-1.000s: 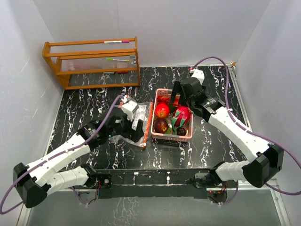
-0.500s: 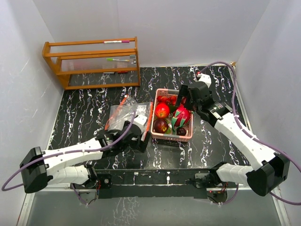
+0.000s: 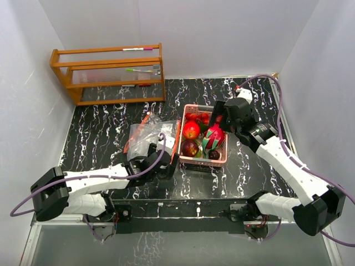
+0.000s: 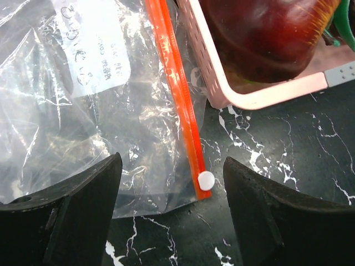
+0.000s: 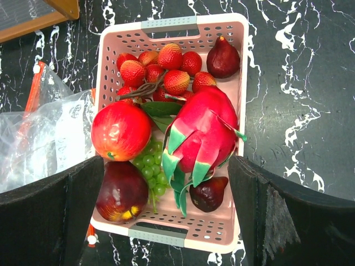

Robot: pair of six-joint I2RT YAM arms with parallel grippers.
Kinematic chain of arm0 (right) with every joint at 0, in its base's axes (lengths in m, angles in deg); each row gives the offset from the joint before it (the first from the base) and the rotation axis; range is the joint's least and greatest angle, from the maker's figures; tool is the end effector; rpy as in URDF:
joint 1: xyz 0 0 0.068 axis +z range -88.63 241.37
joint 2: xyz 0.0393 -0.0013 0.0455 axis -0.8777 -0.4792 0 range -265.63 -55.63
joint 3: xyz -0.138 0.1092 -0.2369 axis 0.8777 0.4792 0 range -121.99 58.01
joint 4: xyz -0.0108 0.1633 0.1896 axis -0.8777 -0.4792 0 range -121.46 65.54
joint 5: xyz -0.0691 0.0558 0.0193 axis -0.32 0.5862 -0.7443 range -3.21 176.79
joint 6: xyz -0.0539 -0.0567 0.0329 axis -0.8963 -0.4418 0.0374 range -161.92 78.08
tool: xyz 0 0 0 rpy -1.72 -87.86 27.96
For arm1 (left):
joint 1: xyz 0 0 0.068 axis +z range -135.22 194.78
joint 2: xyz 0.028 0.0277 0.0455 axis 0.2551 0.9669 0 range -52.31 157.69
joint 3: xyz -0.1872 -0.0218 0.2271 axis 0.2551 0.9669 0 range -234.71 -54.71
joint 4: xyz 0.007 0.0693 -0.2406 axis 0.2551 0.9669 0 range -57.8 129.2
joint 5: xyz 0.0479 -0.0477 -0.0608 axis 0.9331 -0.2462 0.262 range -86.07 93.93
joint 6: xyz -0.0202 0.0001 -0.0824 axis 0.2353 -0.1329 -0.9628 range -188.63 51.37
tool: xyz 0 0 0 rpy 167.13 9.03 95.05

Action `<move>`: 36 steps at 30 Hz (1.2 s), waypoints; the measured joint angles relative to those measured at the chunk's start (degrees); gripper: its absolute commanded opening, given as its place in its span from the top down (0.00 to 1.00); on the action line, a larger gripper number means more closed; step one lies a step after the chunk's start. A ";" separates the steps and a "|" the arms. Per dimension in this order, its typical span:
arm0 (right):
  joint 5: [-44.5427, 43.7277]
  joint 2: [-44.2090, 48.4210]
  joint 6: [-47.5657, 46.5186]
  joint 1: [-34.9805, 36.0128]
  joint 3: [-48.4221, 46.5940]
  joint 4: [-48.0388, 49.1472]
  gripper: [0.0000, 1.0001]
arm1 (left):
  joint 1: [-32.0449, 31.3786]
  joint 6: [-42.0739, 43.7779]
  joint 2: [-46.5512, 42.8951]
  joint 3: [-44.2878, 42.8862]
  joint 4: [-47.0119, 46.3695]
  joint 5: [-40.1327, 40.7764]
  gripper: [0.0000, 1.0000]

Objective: Place the food in the zip-top bag and seal the zipper
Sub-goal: Pick up the zipper food storage bag at the center of the board.

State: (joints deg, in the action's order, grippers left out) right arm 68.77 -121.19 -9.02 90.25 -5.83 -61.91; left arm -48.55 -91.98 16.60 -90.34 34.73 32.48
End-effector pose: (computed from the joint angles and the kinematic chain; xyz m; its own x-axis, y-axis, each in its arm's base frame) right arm 0.2287 0.0997 0.3362 -0.5998 0.2590 -0.7571 0.0910 0.9621 0.2571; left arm 0.1476 -0.2144 0.2219 -0.4833 0.1863 -0.8554 0.4568 0.8872 -0.0648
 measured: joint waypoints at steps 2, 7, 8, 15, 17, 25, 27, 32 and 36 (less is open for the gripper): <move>0.02 0.09 0.00 -0.02 0.04 0.02 0.02 | -0.09 0.24 1.77 0.11 -1.57 0.76 0.29; 0.04 0.85 0.00 -0.11 1.07 0.00 0.02 | -0.33 0.76 5.88 0.11 -4.52 1.49 0.29; 0.04 0.96 0.00 -0.13 1.07 0.02 0.02 | -0.35 0.83 6.45 0.13 -4.85 1.60 0.29; 0.20 2.05 0.00 -0.17 1.44 0.17 0.02 | -0.57 1.05 7.32 0.26 -7.43 2.97 0.30; 0.24 2.16 -0.02 -0.22 1.86 0.17 0.02 | -0.57 1.07 7.93 0.68 -8.50 3.26 0.31; 0.68 2.25 -0.02 -0.52 3.50 0.44 0.02 | -0.57 1.05 12.50 1.70 -9.84 5.03 0.39; 0.87 2.25 0.00 -0.52 3.76 0.37 0.02 | -0.57 1.07 12.92 1.70 -9.88 5.49 0.43; 1.09 2.54 -0.04 -0.57 3.76 0.46 0.02 | -0.57 1.03 12.98 1.70 -9.99 6.05 0.75; 1.20 2.58 -0.07 -0.68 3.76 0.44 0.02 | -0.66 0.48 11.04 1.70 -8.33 6.23 1.00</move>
State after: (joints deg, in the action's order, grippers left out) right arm 69.97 -118.61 -9.08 89.58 -2.07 -61.47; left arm -49.21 -91.50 27.64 -88.64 26.40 38.71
